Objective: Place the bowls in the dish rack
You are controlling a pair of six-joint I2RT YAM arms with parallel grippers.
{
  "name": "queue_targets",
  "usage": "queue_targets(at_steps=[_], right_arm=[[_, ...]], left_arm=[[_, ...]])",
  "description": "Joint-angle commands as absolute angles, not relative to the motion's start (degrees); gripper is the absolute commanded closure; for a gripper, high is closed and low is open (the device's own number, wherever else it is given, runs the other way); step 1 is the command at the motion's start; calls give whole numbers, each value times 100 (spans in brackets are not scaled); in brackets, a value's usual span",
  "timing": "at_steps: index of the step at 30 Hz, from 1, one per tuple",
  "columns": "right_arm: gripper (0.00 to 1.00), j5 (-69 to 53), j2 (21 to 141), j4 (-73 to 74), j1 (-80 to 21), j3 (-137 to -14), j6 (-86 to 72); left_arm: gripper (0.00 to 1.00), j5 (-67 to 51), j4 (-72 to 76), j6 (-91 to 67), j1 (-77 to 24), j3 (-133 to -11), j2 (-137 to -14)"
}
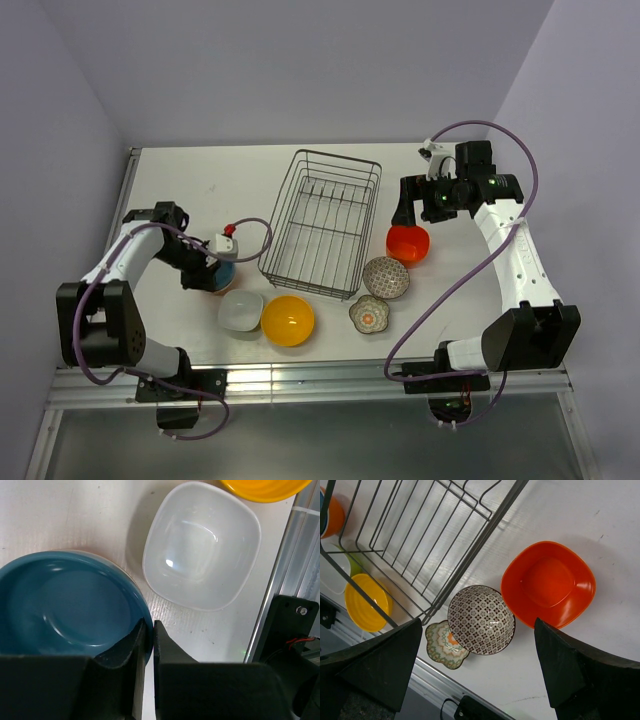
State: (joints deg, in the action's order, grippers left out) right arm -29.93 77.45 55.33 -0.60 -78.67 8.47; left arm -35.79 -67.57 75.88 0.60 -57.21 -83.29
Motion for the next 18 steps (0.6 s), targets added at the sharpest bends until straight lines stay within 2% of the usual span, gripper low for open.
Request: queue_targets(at_steps=[1,8,13,16,18], right_arm=[[0,-3155,7655,5546,-44,-7972,879],[0,-3401,7664,5546,158,-8103,792],[0,-3928,7366,5221,412,-8244,388],[0,-4280,7304,4984,606,-8419,36],[0,-4438,7365,4774,650,-8586,-377]], left_arm=[[100,-3718,-7075,7445,53,-5985,-8016],[100,-3955,-7488,7357,53,-6477,-7638],[100,-4139,-7830,7234,53,-7285,-7349],[100,-4411,-7587,6901,53,-7795,-7181],[100,-4605,-6868,6315,44,-7997,-6962]])
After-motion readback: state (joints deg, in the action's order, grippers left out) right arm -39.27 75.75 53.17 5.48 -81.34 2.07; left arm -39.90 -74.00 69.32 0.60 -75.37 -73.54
